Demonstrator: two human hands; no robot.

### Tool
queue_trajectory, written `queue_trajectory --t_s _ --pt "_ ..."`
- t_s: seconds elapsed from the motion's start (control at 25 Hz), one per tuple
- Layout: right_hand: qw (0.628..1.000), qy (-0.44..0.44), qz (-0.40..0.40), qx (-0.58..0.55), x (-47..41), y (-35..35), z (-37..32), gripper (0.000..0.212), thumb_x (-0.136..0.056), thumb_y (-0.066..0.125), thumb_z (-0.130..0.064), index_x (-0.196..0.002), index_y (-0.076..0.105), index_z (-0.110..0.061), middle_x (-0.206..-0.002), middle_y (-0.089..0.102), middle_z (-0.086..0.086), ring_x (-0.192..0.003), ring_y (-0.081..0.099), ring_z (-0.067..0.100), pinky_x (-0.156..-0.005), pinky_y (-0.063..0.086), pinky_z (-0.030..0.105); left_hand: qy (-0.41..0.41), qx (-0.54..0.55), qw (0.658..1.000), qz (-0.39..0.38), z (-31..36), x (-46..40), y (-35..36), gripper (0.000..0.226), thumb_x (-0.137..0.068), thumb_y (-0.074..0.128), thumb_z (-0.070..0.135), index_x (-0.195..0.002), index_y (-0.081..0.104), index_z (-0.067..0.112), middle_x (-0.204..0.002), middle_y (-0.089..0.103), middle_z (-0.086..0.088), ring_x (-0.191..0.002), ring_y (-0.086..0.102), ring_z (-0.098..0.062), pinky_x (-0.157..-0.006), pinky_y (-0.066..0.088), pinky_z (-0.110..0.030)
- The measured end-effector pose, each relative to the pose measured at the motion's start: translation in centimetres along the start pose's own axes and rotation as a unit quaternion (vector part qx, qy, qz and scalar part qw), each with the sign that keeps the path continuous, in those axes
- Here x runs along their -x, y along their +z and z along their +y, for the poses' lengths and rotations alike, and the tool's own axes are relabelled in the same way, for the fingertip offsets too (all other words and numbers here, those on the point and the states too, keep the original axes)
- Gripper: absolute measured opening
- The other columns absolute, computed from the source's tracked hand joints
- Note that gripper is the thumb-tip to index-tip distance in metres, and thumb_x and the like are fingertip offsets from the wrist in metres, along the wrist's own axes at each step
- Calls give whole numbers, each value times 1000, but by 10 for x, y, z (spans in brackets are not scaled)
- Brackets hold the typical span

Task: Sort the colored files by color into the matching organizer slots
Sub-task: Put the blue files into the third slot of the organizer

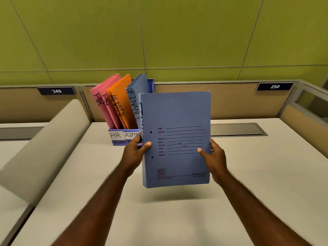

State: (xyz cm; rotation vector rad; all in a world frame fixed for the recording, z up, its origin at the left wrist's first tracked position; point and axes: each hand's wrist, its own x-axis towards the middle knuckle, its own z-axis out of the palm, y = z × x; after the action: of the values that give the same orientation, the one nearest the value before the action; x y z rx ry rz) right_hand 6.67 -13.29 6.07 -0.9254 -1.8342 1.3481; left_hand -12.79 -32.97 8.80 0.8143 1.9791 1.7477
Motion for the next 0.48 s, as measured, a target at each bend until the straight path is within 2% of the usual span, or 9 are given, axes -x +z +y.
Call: queue_trajectory --t_s 0.04,0.12,0.28,0.36,0.48 --pt "1000 -3 0 -1 -3 9 -5 47 -87 68 -23 -131 52 -24 -118 63 -6 -98 64 17 -78 58 36 -2 0 1000 -10 1 -7 -11 47 -93 58 26 -139 47 24 -127 62 1 -109 62 -21 -87 57 -46" --pt "1000 -11 -7 1 -9 23 -15 47 -87 68 -22 -131 52 -25 -117 64 -7 -99 65 18 -81 58 40 -2 9 1000 -27 2 -16 -30 44 -93 58 24 -136 49 24 -127 62 -1 -112 61 -26 -89 55 -53" --pt "999 -30 -20 14 -24 54 -39 51 -86 69 -21 -133 50 -24 -120 64 -7 -104 64 17 -88 57 44 -2 57 998 -35 4 -30 -63 43 -91 62 20 -132 51 27 -126 63 0 -108 65 -25 -79 60 -41" --pt "998 -45 -21 29 -35 69 -54 63 -85 70 -21 -142 42 -19 -134 57 -2 -118 58 20 -98 52 43 4 77 996 -31 6 -35 -75 44 -89 64 19 -131 52 25 -123 65 2 -105 67 -23 -73 61 -34" --pt "997 -54 -24 52 -52 87 -76 82 -83 72 -22 -150 25 -14 -149 42 3 -134 43 22 -109 41 44 35 84 996 -24 11 -39 -85 44 -86 67 18 -128 55 21 -118 67 3 -100 69 -21 -73 60 -34"
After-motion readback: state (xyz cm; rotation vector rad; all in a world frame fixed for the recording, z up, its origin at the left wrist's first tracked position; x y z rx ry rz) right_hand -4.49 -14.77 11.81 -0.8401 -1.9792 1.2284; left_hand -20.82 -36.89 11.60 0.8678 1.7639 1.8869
